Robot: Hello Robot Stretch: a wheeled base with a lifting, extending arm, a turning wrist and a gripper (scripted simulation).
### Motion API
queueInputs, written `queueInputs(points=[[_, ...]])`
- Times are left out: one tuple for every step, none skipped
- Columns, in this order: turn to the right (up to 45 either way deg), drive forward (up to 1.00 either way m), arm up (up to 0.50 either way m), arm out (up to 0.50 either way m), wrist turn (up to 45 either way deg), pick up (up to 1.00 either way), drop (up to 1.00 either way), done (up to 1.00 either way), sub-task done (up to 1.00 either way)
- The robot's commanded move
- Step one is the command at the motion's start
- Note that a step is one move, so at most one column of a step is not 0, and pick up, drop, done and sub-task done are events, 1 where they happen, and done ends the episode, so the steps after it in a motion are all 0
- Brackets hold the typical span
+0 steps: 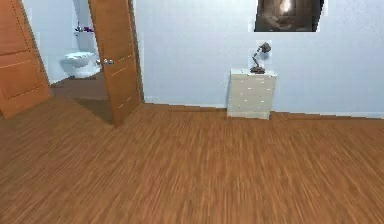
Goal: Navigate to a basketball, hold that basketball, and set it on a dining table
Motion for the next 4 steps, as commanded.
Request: queueInputs(points=[[0.0,0.20,0.00,0.00,0.0,0.00,0.00,0.00,0.00],[6.0,0.00,0.00,0.00,0.0,0.00,0.00,0.00,0.00],[0.0,0.65,0.00,0.00,0.0,0.00,0.00,0.00,0.00],[-33.0,0.00,0.00,0.00,0.0,0.00,0.00,0.00,0.00]])
